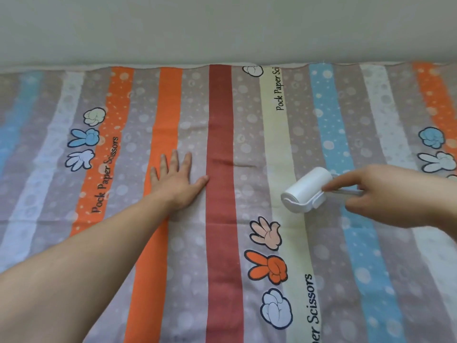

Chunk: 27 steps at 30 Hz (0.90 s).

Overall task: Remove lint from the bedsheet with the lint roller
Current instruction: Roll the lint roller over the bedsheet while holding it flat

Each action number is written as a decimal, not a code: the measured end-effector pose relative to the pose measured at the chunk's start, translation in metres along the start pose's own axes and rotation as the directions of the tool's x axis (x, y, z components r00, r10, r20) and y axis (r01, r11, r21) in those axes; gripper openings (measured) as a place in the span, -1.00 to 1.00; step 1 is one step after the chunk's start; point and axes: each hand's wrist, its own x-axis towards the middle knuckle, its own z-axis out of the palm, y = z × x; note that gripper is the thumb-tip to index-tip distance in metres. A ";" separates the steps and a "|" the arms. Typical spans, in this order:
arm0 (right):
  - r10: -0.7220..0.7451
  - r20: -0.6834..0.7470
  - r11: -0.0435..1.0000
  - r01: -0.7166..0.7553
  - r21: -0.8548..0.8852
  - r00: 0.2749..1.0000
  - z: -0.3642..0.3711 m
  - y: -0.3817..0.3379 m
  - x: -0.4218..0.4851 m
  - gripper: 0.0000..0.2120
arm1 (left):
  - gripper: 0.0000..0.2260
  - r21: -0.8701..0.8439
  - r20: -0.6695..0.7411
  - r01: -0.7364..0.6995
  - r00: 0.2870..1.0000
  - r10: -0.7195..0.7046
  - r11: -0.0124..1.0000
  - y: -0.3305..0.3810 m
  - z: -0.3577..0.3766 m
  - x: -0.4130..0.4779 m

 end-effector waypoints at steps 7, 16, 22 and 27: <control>-0.046 -0.338 0.927 0.166 0.336 0.940 0.026 -0.112 0.069 -0.48 | -0.32 -0.108 -0.098 -0.134 0.988 0.123 0.985 -0.033 0.002 0.023; -0.008 -0.371 0.955 0.117 0.272 0.929 0.041 -0.195 0.193 -0.43 | -0.27 -0.164 -0.117 -0.182 0.980 0.164 0.970 -0.048 0.020 0.040; -0.047 -0.335 0.978 0.111 0.175 0.941 0.063 -0.162 0.162 -0.43 | -0.29 -0.133 -0.068 -0.174 0.984 0.166 0.976 -0.047 0.020 0.041; -0.066 -0.285 0.989 0.101 0.111 0.956 0.086 -0.124 0.109 -0.45 | -0.36 -0.120 -0.052 -0.137 0.990 0.131 0.983 -0.041 0.014 0.037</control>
